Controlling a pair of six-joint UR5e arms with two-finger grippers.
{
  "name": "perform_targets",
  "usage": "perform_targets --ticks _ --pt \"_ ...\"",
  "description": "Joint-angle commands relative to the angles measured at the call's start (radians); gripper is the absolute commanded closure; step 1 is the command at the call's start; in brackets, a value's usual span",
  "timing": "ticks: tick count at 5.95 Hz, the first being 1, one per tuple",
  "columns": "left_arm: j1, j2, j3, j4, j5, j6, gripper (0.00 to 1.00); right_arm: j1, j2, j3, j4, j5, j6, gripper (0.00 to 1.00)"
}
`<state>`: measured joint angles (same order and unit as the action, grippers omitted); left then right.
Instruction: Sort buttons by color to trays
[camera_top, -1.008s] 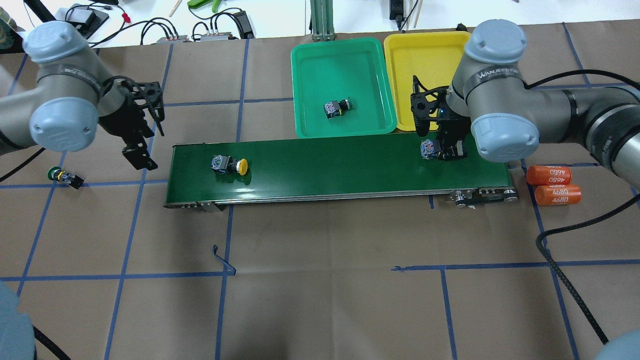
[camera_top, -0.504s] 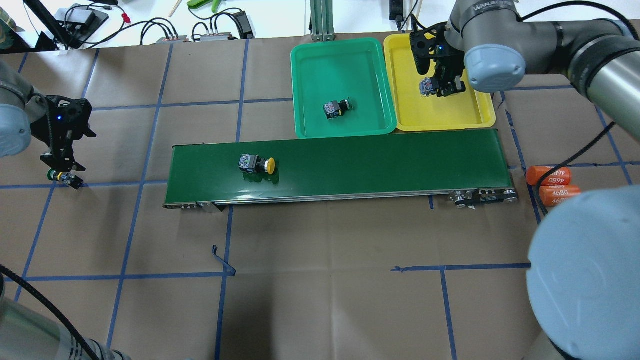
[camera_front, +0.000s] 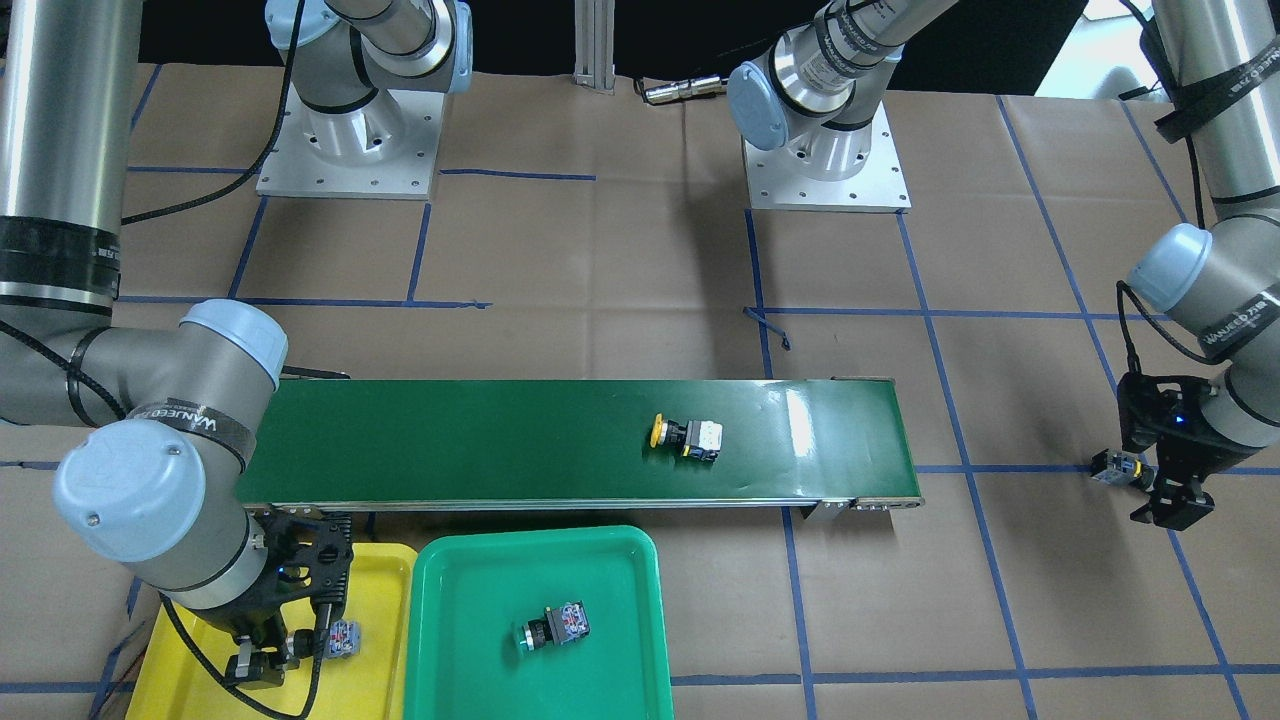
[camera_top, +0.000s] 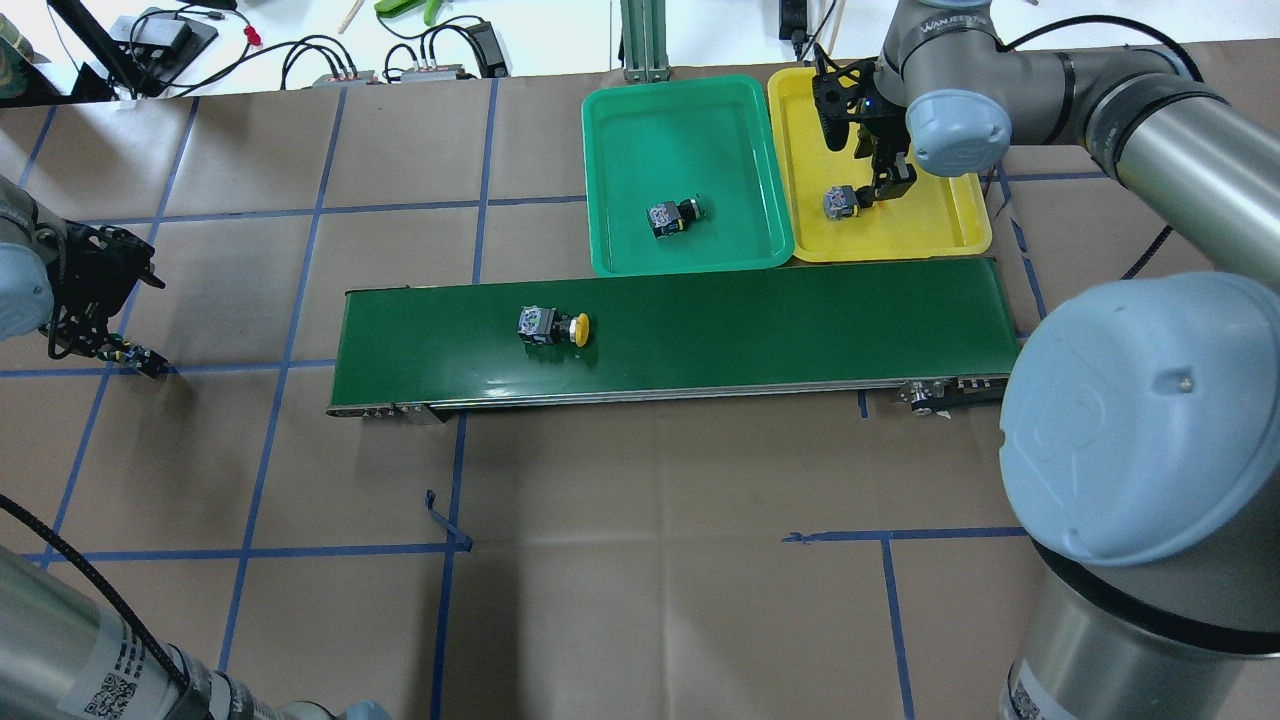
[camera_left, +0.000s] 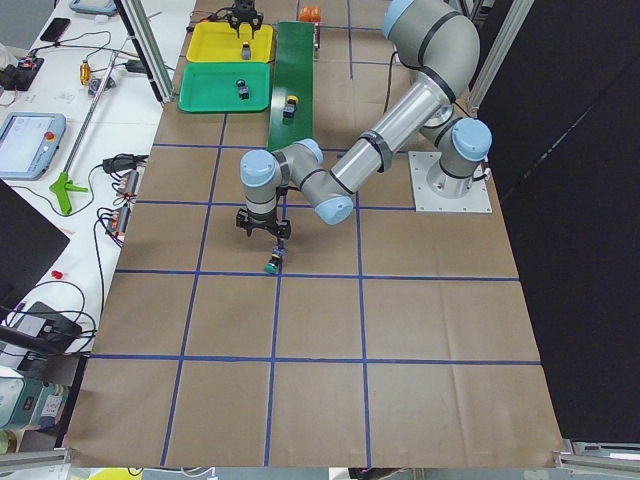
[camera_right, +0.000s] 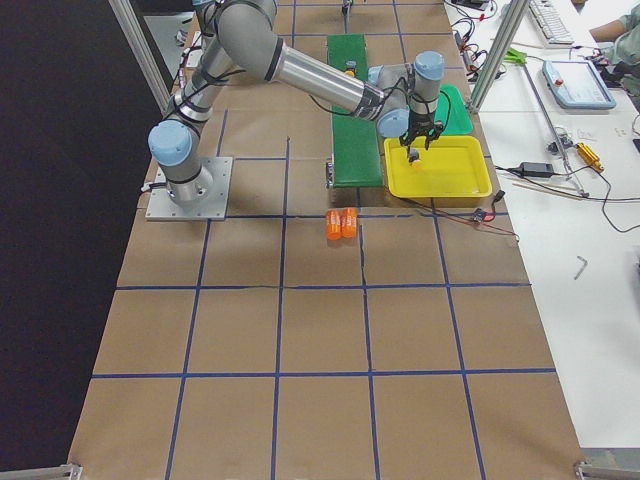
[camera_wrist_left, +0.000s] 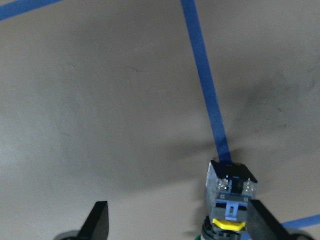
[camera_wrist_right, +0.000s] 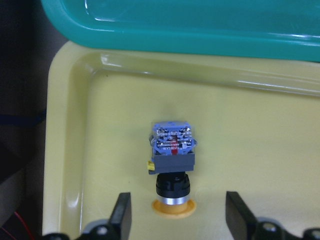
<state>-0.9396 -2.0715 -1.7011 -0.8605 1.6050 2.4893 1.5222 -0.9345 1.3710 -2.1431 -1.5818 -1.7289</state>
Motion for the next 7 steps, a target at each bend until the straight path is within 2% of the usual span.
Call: perform_targets --ticks 1,2,3,4,5,6,7 --pt "0.039 -0.028 -0.021 0.011 0.01 0.028 0.04 -0.002 -0.1 -0.004 0.134 -0.004 0.017 0.0" --pt "0.051 -0.027 -0.025 -0.02 0.01 0.025 0.04 0.012 -0.183 0.0 0.254 0.002 0.079 0.0" --pt "0.054 -0.026 -0.041 -0.029 0.01 0.023 0.04 0.066 -0.257 0.038 0.322 0.002 0.122 0.0" --pt "0.054 -0.027 -0.052 -0.025 0.009 0.029 0.11 0.14 -0.321 0.112 0.322 0.005 0.225 0.0" --pt "0.054 -0.009 -0.051 -0.025 0.01 0.036 0.56 0.209 -0.358 0.172 0.304 0.009 0.312 0.0" --pt "0.053 -0.01 -0.051 -0.019 0.01 0.025 0.89 0.264 -0.354 0.183 0.301 0.009 0.404 0.0" --pt "0.048 -0.004 -0.043 -0.028 0.012 0.01 0.97 0.31 -0.333 0.187 0.228 0.009 0.481 0.0"
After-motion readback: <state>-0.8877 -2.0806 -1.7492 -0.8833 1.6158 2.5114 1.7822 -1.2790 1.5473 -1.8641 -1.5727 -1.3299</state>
